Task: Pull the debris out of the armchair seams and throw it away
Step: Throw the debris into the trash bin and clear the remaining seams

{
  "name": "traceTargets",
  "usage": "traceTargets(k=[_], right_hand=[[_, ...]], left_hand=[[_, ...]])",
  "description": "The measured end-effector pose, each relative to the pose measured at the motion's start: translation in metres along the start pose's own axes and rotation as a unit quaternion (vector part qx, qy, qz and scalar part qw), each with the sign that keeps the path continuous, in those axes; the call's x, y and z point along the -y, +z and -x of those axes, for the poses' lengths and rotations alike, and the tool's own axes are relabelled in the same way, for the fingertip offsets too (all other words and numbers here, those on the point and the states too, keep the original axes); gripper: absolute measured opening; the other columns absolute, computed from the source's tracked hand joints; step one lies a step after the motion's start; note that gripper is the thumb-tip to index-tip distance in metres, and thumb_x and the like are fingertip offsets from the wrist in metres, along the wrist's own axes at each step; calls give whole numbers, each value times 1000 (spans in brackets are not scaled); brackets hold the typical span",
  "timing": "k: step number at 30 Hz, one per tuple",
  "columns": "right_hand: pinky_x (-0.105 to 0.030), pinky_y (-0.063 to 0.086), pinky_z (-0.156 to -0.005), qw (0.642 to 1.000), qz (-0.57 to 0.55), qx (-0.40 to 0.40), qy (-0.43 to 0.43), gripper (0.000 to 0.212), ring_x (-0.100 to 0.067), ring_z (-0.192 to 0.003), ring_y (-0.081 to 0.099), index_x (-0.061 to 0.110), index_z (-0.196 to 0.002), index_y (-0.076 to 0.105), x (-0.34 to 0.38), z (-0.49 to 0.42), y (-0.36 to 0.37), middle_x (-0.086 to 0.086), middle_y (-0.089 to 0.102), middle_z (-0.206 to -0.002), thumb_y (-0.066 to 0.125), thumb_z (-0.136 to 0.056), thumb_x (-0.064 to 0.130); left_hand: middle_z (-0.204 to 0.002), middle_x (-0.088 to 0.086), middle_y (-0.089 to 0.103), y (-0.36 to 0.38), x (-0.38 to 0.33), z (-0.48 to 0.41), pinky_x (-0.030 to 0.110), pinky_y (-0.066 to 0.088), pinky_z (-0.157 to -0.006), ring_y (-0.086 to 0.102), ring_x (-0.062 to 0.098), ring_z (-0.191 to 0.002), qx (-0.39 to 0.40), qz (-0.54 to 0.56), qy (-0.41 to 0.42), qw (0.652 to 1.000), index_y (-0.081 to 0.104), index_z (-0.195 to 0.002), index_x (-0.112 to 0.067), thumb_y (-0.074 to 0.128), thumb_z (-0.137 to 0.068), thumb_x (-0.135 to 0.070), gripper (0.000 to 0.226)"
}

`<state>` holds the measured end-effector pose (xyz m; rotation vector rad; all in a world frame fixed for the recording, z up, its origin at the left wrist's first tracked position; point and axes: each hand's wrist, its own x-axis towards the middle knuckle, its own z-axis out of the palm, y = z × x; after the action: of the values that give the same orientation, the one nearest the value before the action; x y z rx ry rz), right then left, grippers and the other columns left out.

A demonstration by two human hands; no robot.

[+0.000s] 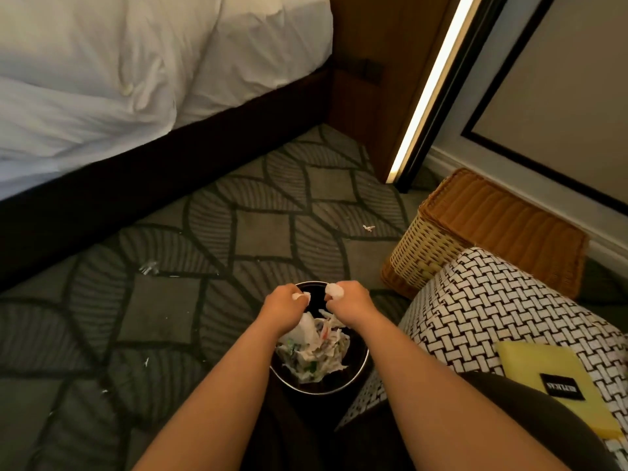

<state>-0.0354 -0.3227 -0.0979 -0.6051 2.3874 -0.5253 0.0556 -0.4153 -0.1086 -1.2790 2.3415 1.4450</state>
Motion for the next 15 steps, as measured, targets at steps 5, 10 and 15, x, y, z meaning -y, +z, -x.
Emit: traceTargets(k=[5, 10, 15], right_hand=[[-24, 40, -78, 1000, -11, 4, 23, 32, -27, -111, 55, 7, -115, 58, -7, -11, 10, -11, 60, -120, 61, -83, 11], [-25, 39, -79, 994, -90, 40, 50, 56, -26, -117, 51, 12, -136, 41, -9, -9, 15, -10, 51, -132, 63, -84, 13], [-31, 42, -91, 991, -108, 38, 71, 52, -28, -116, 51, 12, -138, 39, -7, -5, 9, -14, 53, -129, 54, -88, 11]], left_hand=[[-113, 14, 62, 10, 1, -16, 26, 37, -77, 55, 27, -105, 29, -37, -6, 999, 60, -107, -4, 49, -93, -23, 26], [-113, 12, 63, 14, 2, -22, 31, 43, -86, 57, 25, -103, 41, -70, -4, 997, 58, -106, -11, 50, -90, -18, 19], [-122, 12, 57, 10, -1, -15, 31, 41, -89, 52, 27, -111, 23, -79, -1, 997, 53, -119, -8, 49, -92, -17, 29]])
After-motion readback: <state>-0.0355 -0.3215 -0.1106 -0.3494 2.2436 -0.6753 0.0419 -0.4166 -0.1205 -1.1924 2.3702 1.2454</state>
